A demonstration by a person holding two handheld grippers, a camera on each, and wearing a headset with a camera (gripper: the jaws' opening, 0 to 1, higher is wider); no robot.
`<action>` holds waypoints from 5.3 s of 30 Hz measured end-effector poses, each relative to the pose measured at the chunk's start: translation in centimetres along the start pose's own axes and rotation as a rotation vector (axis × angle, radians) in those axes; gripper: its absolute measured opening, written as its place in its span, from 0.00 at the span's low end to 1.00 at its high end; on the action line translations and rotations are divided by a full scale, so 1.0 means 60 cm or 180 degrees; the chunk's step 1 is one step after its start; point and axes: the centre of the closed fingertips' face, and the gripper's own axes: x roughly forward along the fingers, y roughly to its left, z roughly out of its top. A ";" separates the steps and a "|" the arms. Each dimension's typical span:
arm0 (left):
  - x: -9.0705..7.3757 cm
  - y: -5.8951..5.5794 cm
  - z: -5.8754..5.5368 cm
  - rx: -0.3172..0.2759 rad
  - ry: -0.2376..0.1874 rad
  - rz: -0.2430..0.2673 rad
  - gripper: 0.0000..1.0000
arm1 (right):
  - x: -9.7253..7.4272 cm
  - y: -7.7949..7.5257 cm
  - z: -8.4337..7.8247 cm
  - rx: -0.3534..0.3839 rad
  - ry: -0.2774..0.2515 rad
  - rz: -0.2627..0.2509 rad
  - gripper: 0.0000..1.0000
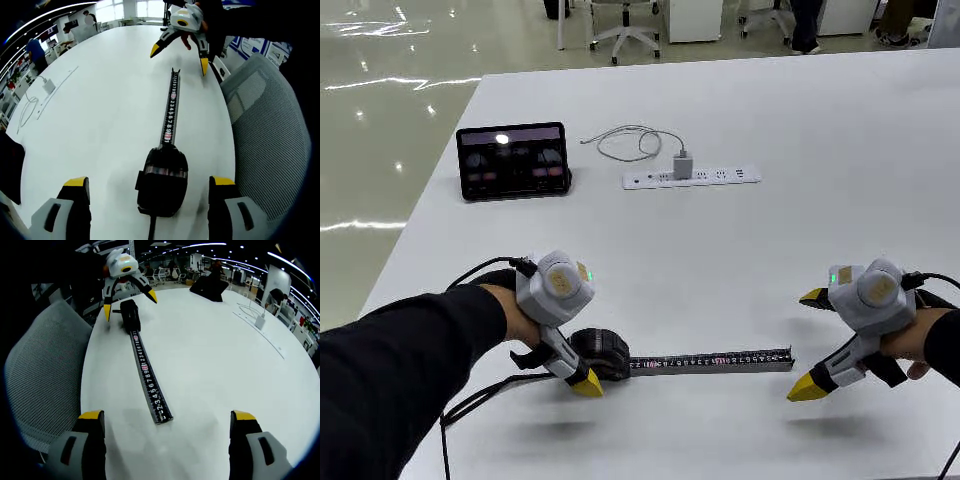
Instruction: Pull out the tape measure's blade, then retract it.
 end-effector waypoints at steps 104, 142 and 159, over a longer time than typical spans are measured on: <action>-0.191 -0.084 -0.121 -0.1749 -0.1565 0.1504 1.00 | -0.191 0.091 -0.116 0.0838 -0.0750 -0.1137 1.00; -0.121 0.014 -0.034 -0.2547 -0.1593 0.2266 1.00 | -0.133 0.036 -0.013 0.0207 -0.0419 -0.0640 1.00; -0.067 -0.003 0.004 -0.2342 -0.1534 0.2033 1.00 | -0.076 0.027 0.021 -0.0110 -0.0164 -0.0386 1.00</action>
